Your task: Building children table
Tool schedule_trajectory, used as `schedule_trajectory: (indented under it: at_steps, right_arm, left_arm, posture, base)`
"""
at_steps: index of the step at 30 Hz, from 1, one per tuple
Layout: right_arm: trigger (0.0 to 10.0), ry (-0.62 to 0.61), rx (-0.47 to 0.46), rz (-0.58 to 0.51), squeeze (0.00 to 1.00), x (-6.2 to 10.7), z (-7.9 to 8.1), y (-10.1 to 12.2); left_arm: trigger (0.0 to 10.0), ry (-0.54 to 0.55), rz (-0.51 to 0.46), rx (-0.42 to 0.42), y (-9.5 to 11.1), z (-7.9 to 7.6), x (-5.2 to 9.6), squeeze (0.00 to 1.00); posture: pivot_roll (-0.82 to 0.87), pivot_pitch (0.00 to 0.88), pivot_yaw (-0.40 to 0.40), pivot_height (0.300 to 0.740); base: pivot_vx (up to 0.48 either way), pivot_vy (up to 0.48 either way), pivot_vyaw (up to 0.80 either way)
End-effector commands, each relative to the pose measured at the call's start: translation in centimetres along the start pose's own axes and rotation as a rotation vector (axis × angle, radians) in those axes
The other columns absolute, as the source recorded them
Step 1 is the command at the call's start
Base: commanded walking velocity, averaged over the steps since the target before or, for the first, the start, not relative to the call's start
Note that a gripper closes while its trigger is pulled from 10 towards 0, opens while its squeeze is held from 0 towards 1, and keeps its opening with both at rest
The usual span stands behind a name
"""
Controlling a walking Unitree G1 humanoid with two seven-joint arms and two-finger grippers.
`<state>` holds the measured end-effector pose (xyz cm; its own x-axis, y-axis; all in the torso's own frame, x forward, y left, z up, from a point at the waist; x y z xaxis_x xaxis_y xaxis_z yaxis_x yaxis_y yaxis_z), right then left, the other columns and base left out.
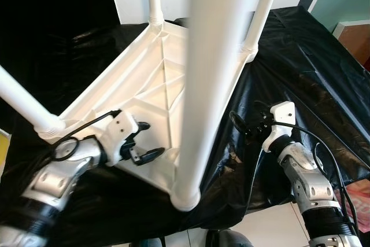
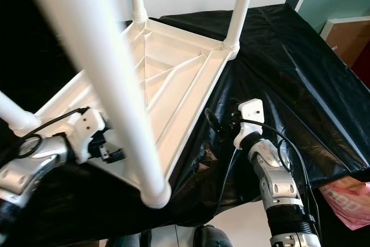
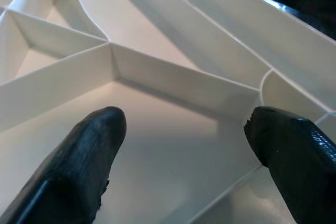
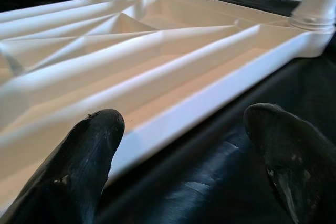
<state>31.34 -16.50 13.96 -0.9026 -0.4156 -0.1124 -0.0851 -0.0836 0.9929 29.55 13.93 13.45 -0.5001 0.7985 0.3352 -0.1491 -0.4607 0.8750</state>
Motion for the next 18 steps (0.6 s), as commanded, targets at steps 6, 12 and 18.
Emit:
schedule_trajectory:
  at_steps: [6,12,18]
  right_arm:
    - [10.0,-0.002,0.003,0.023,0.00,0.2,0.0,-0.3]
    - [10.0,-0.003,0.009,0.026,0.00,0.3,-0.3,-0.2]
    - [10.0,-0.008,0.016,0.029,0.00,0.4,-0.6,-0.1]
  left_arm:
    - [10.0,0.154,0.095,0.048,-1.9,0.4,-1.5,0.00]
    - [10.0,0.076,0.042,0.012,-1.5,1.1,0.6,0.00]
    - [10.0,-0.115,-0.005,-0.022,-0.7,-0.3,3.2,0.00]
  posture:
    - [0.03,0.148,-0.040,0.740]
    - [0.03,0.152,-0.045,0.740]
    - [0.04,0.162,-0.048,0.740]
  base:
    - [0.000,0.000,0.00]
    - [0.000,0.000,0.00]
    - [0.000,0.000,0.00]
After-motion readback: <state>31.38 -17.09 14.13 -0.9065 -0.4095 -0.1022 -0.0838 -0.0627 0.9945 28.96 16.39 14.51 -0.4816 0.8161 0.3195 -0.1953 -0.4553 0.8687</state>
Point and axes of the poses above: a point about 5 cm out from each wrist's last joint towards the gripper, its own x axis pointing back from the gripper into the wrist, its own y axis along the axis of the wrist's last joint, z = x × y, the point moved 2 cm from there along -x, pointing out of the wrist towards the gripper, and after that the axes turned 8 degrees about -x, right-handed, at the moved point
